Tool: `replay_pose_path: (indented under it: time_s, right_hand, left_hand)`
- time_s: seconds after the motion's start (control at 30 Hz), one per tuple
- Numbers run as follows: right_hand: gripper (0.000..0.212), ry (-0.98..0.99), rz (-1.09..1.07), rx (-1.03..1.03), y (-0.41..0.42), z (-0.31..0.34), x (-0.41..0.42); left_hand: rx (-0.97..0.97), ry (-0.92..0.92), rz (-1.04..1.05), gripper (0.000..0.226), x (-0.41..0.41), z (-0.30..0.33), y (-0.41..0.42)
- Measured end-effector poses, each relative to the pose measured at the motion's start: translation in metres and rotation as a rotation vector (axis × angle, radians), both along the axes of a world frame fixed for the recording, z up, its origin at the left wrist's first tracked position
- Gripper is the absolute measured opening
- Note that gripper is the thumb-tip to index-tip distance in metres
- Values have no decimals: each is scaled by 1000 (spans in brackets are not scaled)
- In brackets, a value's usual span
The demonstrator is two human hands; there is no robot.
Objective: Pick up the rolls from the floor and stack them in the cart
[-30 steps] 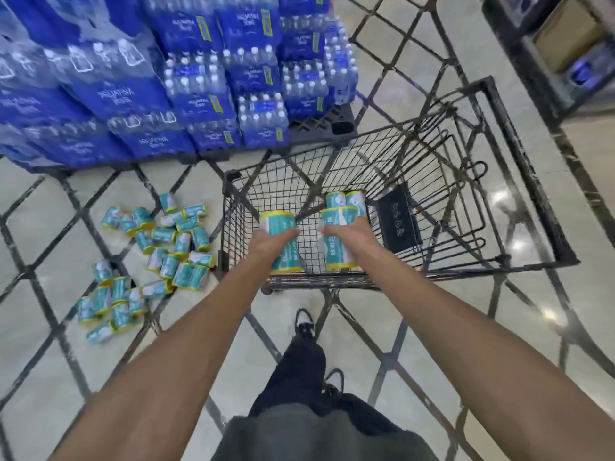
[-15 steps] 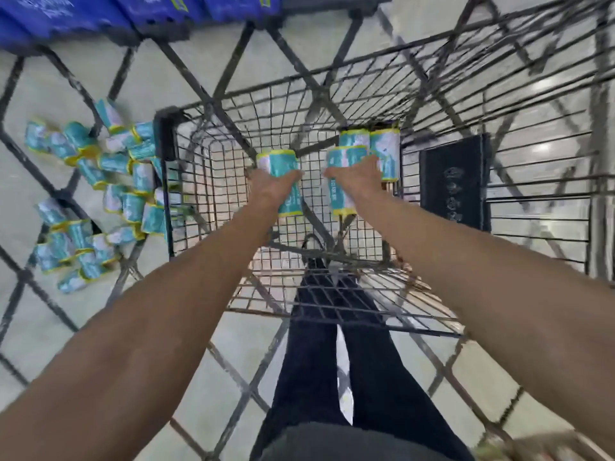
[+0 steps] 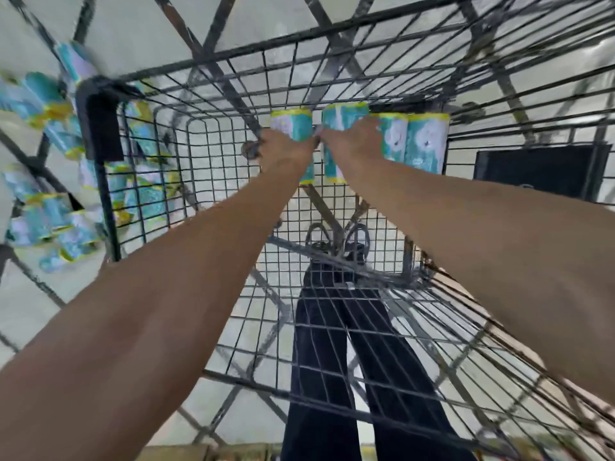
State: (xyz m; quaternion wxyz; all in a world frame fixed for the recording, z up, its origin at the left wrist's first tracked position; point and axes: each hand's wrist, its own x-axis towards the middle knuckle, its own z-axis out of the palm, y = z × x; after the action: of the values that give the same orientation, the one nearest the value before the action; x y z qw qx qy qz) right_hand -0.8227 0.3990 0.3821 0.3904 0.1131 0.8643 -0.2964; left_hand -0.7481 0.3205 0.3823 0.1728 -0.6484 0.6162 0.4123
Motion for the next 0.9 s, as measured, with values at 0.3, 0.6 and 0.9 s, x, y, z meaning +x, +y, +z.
replay_pose_path:
  time_s: [0.3,0.6,0.9]
  right_hand:
    - [90,41,25,89,9,3,2]
    - [59,88,225,95,63,50,9]
    - [52,270,659,74,116,216,67]
  left_hand:
    - [0,39,-11,91,3,-8,6]
    - [25,221,-68,48,19,30,19]
    - [-85,264,-319,50,92,182,29]
